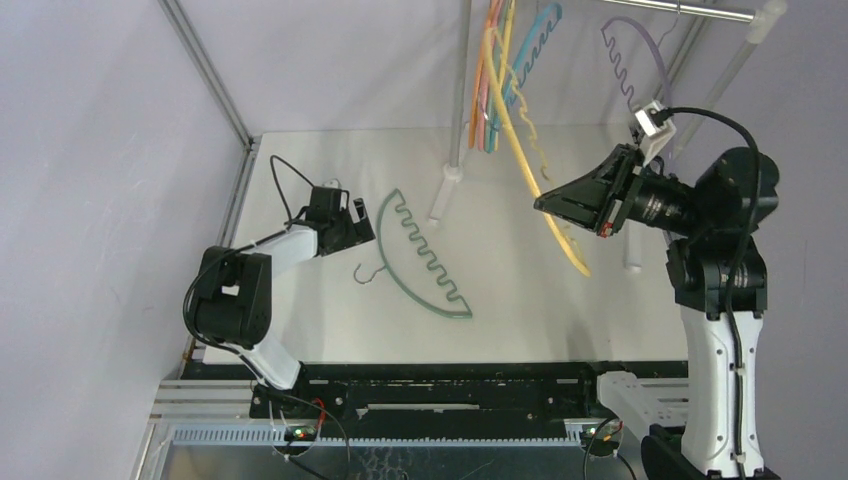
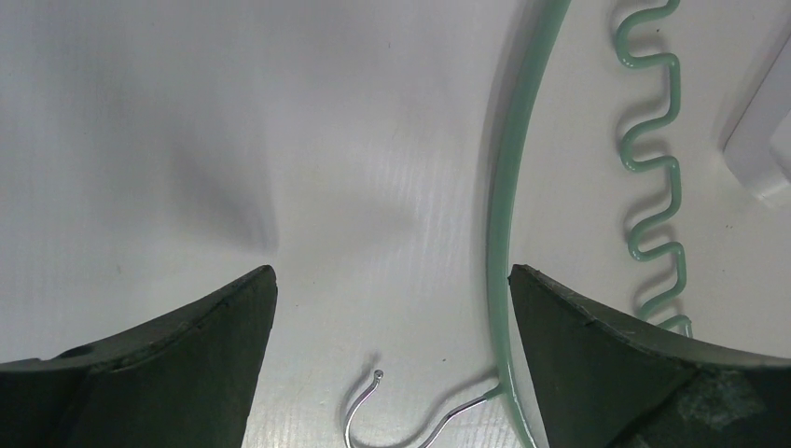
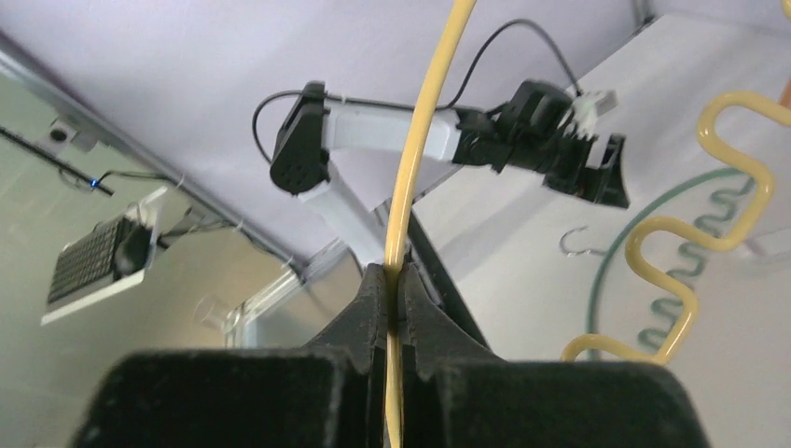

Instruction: Organize the hangers

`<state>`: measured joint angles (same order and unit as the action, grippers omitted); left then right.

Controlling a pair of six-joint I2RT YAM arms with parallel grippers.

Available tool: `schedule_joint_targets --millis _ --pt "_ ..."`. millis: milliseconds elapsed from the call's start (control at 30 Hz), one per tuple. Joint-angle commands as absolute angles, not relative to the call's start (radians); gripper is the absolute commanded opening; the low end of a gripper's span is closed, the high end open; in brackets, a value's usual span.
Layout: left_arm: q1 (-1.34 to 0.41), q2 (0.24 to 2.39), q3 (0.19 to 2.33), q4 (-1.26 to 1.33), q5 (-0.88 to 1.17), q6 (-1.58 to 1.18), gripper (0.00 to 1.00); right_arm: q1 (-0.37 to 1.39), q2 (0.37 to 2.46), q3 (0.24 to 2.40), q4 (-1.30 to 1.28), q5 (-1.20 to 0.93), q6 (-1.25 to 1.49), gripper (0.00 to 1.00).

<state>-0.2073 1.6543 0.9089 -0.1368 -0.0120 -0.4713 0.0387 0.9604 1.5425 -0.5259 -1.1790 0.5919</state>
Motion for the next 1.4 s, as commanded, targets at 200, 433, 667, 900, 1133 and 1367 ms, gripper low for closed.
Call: schedule_joint_targets --millis 200,433,667,900,1133,1367 --pt "-0.212 1.685 0.956 -0.093 0.03 -0.485 0.99 -0.071 0.835 1.52 -0.457 -0.879 0.606 0.0" --pt "-0.212 1.703 0.969 -0.085 0.042 -0.482 0.99 -0.095 0.842 1.437 -0.439 -0.797 0.623 0.0" --pt "-0.213 1.743 0.994 -0.073 0.055 -0.482 0.99 -0.094 0.886 1.404 -0.394 -0.759 0.632 0.0" --pt "-0.213 1.771 1.029 -0.064 0.063 -0.486 0.99 -0.095 1.015 1.415 -0.19 -0.738 0.685 0.0" --pt "-0.203 1.774 1.038 -0.082 0.063 -0.472 0.99 -0.097 1.196 1.472 0.001 -0.719 0.738 0.0" --pt "-0.187 1.764 1.029 -0.095 0.054 -0.466 0.99 -0.145 1.36 1.528 0.212 -0.736 0.847 0.0"
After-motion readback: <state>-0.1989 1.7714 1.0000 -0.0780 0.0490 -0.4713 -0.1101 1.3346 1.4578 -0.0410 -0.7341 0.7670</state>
